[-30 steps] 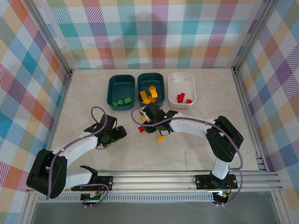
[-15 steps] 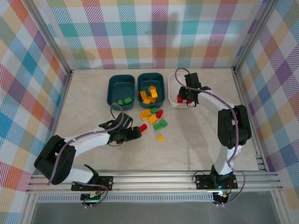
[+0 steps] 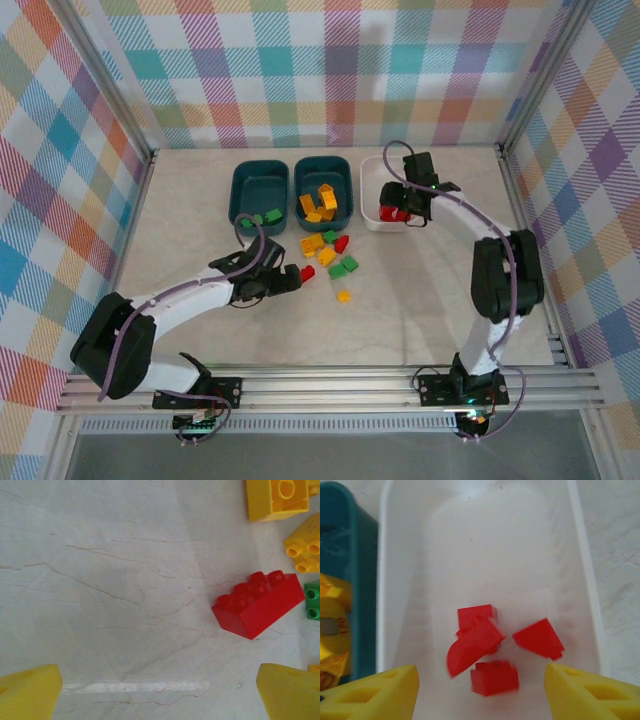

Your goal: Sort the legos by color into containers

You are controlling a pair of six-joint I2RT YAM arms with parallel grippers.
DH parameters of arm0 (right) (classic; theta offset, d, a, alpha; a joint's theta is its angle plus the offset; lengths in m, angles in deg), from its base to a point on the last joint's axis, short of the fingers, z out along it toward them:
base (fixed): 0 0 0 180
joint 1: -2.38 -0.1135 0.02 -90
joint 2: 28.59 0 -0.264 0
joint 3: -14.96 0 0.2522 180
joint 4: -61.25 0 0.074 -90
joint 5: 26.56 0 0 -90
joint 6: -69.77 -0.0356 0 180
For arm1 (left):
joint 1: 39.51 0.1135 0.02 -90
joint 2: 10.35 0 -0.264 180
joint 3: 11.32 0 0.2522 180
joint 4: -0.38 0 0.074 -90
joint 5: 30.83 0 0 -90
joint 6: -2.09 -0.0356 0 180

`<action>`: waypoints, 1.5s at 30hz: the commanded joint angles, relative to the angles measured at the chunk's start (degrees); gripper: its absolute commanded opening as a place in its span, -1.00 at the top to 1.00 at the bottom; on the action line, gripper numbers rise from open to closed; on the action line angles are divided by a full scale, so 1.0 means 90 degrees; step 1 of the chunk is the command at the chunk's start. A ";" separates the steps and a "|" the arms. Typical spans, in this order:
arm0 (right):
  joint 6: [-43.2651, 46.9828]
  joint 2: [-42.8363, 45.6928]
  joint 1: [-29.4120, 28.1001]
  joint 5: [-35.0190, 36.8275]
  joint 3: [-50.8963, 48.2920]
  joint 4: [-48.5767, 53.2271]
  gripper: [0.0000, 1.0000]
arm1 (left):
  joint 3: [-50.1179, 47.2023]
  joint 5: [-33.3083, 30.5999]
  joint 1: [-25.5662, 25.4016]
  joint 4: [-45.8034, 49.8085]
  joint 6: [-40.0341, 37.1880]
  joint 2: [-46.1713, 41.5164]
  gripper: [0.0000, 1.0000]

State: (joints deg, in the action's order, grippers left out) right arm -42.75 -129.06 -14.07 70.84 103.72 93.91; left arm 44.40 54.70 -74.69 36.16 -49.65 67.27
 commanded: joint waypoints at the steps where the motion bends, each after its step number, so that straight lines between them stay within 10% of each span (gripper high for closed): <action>1: -0.0080 0.0808 -0.0439 0.0126 -0.0450 -0.0212 -0.36 | 0.0033 -0.0434 0.0177 0.0367 0.0004 -0.0255 -1.00; 10: 0.0402 0.0963 -0.2938 -0.0047 -0.1253 -0.0197 -0.34 | -0.0945 0.0196 0.1830 0.0115 0.0692 -0.1178 -1.00; 19: 0.0759 -0.0455 -0.3885 -0.0627 -0.0529 -0.0022 -0.35 | -0.1495 0.1185 0.2683 -0.0473 0.0872 -0.1026 -1.00; 37: 0.1169 -0.1886 -0.4003 0.0071 0.0651 0.0514 -0.37 | -0.1595 0.1208 0.2686 -0.0473 0.0763 -0.1092 -1.00; 45: 0.1161 -0.1456 -0.4022 0.0175 0.0397 0.0125 0.10 | -0.1561 0.1197 0.2688 -0.0374 0.0711 -0.1154 -1.00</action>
State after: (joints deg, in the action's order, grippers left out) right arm -32.76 -145.30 -50.22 71.67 108.24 95.98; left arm 31.46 61.54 -50.83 34.41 -42.70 56.98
